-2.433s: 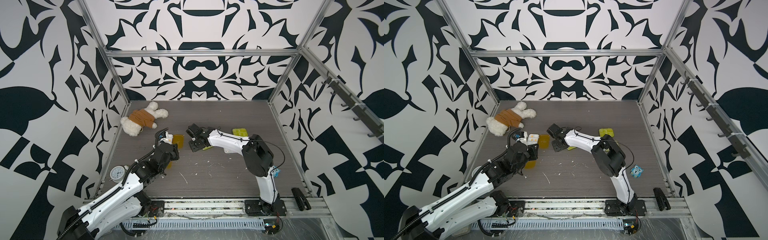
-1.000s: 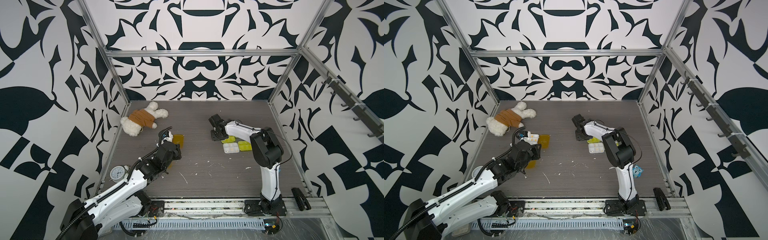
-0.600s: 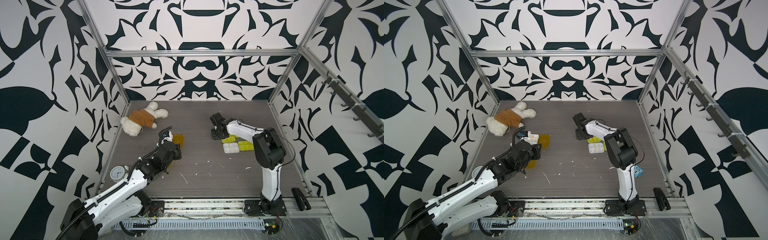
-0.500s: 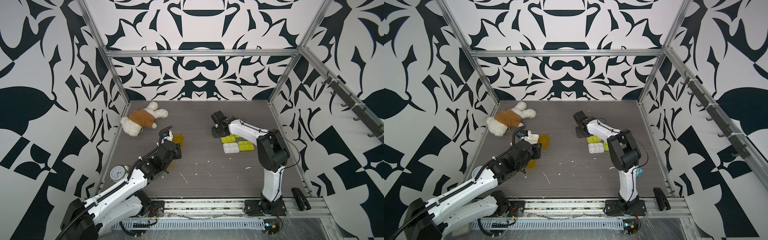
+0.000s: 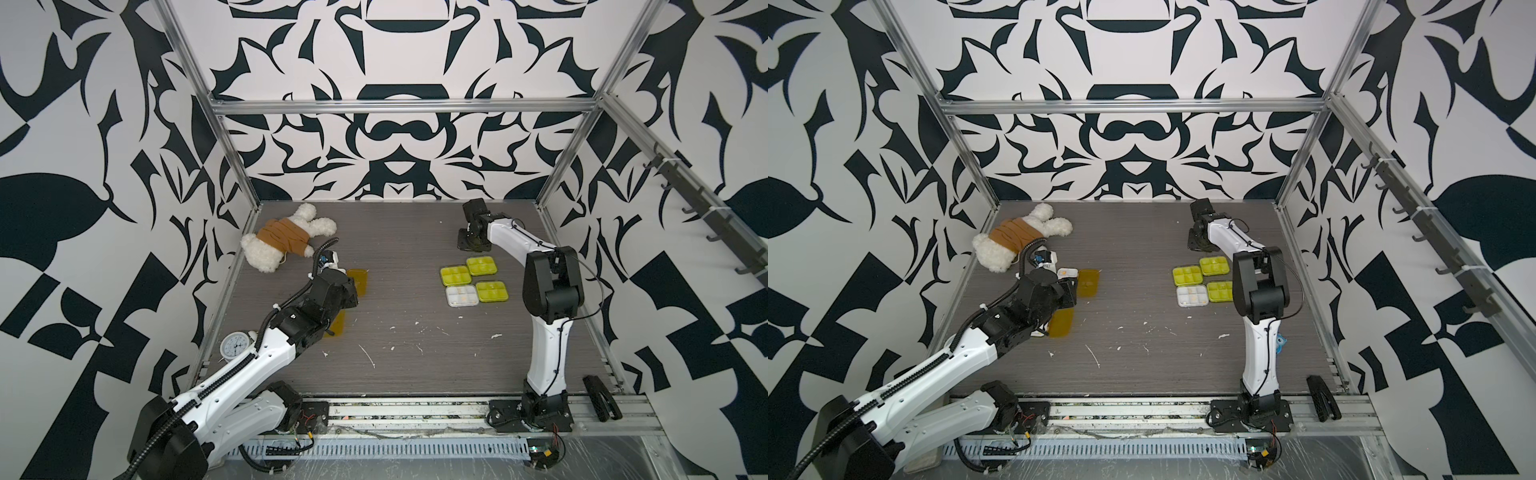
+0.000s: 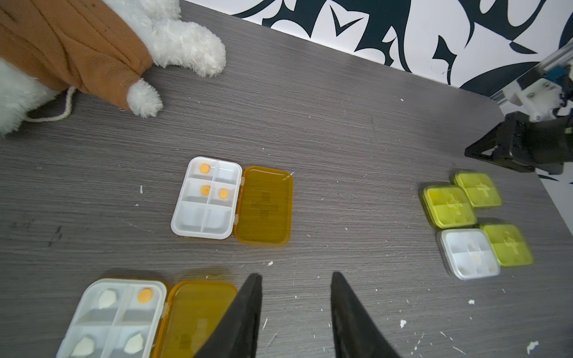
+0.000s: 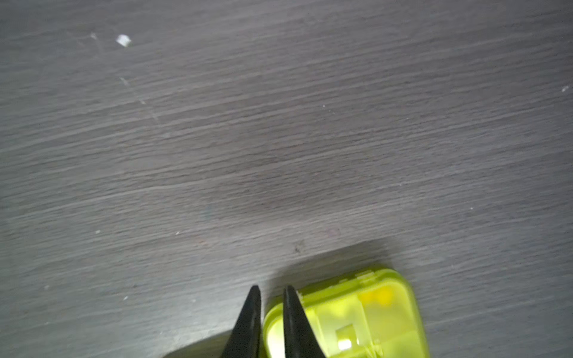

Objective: Close pillboxes
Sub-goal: Adjust the pillbox at the center of the board.

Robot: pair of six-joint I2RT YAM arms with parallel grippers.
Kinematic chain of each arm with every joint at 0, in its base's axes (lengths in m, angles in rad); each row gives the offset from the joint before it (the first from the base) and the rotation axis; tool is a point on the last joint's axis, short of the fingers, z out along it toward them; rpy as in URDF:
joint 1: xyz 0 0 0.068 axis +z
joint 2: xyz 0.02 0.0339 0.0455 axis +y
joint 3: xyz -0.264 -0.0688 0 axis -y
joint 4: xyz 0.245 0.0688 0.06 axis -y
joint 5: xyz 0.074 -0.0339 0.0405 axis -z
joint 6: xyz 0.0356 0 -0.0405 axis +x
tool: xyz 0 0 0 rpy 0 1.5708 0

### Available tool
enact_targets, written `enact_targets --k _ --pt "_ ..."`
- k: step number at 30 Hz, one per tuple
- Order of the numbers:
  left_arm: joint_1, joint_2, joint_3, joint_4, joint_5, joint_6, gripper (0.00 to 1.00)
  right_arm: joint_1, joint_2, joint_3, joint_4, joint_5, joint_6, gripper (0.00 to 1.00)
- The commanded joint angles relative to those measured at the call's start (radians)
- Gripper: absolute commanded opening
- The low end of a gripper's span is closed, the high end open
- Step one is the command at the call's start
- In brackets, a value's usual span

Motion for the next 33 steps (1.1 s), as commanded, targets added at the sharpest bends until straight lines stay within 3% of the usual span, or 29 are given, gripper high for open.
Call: enact_targets --k 1,10,18,26,33 --pt "0.011 -0.005 0.021 -0.029 0.014 0.018 0.44 -0.011 0.008 0.043 -0.046 -0.006 0.015 0.18" --pt "0.160 0.044 0.043 -0.031 0.129 0.039 0.46 -0.031 -0.040 -0.058 -0.030 0.022 0.024 0.17" --pt "0.161 0.043 0.042 -0.016 0.144 0.036 0.46 -0.035 -0.075 -0.126 0.004 0.016 0.040 0.17" --pt "0.169 0.083 0.055 0.000 0.121 0.040 0.48 -0.036 -0.111 -0.085 -0.010 0.020 0.034 0.18" --pt "0.313 0.173 0.081 0.020 0.172 -0.003 0.54 0.018 -0.253 -0.203 0.030 -0.017 0.049 0.21"
